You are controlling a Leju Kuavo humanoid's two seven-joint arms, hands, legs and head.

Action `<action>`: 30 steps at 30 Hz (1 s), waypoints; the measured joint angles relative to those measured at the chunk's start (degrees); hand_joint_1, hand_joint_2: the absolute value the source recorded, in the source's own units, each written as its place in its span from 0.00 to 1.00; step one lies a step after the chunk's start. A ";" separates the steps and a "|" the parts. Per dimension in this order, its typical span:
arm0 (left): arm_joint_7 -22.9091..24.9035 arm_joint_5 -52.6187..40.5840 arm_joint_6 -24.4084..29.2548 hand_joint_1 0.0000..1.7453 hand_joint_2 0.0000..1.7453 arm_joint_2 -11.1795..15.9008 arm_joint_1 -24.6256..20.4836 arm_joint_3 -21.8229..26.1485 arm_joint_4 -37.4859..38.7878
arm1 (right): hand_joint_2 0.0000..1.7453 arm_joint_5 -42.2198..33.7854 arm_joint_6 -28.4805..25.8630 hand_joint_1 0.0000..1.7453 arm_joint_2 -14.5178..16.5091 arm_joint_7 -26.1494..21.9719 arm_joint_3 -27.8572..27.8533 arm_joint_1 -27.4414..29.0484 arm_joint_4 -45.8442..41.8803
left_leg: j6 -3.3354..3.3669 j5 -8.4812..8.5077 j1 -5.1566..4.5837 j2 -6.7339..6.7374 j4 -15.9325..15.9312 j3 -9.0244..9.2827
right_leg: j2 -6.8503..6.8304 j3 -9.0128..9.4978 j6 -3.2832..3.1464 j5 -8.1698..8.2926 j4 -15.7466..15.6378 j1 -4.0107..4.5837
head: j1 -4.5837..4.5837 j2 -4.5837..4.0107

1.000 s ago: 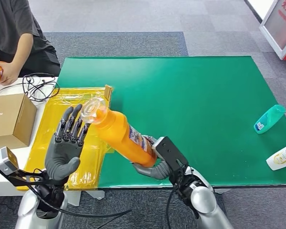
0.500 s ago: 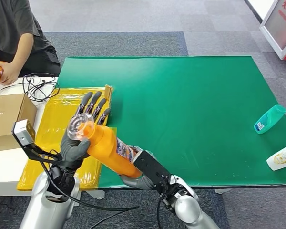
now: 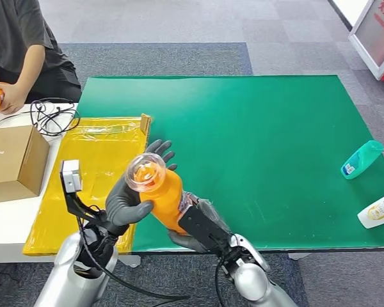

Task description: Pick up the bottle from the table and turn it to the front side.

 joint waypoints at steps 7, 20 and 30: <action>-0.24 -2.70 0.18 0.00 1.00 3.57 -0.44 -2.77 -0.98 | 1.00 5.90 -2.18 1.00 -0.02 -0.95 -0.17 0.04 0.62 | -0.02 0.01 0.01 0.00 0.00 0.00 | 0.00 0.01 0.00 0.00 0.03 0.00 | 0.00 0.00; -1.99 -14.63 2.97 0.56 1.00 8.94 -0.45 -6.53 -5.01 | 1.00 12.06 -3.39 1.00 -0.04 -1.19 -0.09 0.19 0.91 | -0.03 0.02 0.01 -0.02 0.00 -0.01 | -0.02 0.02 0.00 0.00 0.03 0.00 | 0.00 0.00; -2.53 -18.17 4.51 1.00 1.00 9.94 -0.21 -7.25 -6.60 | 1.00 12.26 -3.39 1.00 -0.03 -1.40 -0.03 0.27 0.91 | -0.03 0.03 0.01 -0.03 0.00 -0.01 | -0.02 0.03 0.00 0.00 0.03 0.00 | -0.01 0.00</action>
